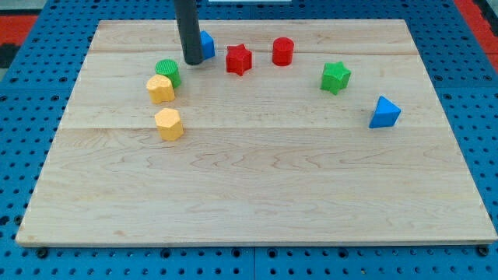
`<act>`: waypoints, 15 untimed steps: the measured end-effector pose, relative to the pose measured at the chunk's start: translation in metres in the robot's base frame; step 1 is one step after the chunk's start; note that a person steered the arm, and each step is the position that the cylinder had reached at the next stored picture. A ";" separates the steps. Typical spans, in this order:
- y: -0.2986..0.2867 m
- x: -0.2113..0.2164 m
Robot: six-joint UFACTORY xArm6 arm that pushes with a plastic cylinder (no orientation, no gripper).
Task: Move the green circle to the bottom left of the red star
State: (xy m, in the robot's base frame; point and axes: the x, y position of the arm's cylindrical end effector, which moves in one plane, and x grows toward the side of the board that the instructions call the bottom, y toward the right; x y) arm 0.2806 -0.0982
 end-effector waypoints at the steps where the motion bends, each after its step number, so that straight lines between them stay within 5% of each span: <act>1: 0.002 -0.019; 4: 0.068 0.030; 7: -0.077 0.009; 8: -0.094 0.037; 9: -0.048 0.052; 11: -0.054 0.036; 12: -0.001 0.063; 15: 0.020 0.099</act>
State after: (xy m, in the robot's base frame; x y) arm 0.3797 -0.0780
